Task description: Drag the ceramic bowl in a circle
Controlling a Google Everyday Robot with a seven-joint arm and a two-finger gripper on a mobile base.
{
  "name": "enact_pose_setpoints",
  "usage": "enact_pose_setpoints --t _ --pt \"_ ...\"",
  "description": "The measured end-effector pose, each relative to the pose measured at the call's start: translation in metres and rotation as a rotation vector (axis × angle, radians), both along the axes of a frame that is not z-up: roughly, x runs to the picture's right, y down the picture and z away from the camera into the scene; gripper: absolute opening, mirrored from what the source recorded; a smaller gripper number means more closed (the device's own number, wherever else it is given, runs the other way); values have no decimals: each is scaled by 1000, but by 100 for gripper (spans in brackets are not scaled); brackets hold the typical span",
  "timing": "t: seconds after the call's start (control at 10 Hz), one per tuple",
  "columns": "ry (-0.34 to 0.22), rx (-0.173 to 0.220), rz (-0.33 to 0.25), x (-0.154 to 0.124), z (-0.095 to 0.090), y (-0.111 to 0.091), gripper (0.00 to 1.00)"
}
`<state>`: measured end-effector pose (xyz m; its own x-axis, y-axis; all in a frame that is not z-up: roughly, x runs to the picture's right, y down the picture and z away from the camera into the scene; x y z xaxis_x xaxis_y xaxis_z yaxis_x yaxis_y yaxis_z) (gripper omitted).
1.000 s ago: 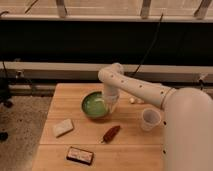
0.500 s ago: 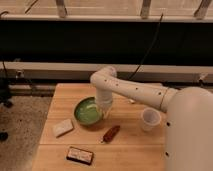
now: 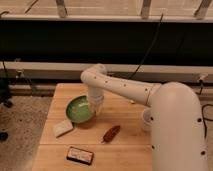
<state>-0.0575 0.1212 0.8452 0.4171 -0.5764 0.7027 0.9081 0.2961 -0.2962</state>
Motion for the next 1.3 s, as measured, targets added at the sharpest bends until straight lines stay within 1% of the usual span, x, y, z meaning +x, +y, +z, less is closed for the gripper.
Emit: enact_pose_setpoints --t 0.2,0.3,0.4,0.6,0.7,1.0,1.2,1.3 --pt "0 9 -7 -3 23 -23 2" --pt "2 12 -9 -5 27 -28 2" --pt "11 19 -10 -6 36 -39 2" --pt "42 31 0 1 50 -55 2" --pt "73 35 17 17 55 -60 2" --pt "150 41 64 55 59 -64 2" --pt "187 37 91 72 59 -62 2" --pt "214 34 107 87 59 -59 2"
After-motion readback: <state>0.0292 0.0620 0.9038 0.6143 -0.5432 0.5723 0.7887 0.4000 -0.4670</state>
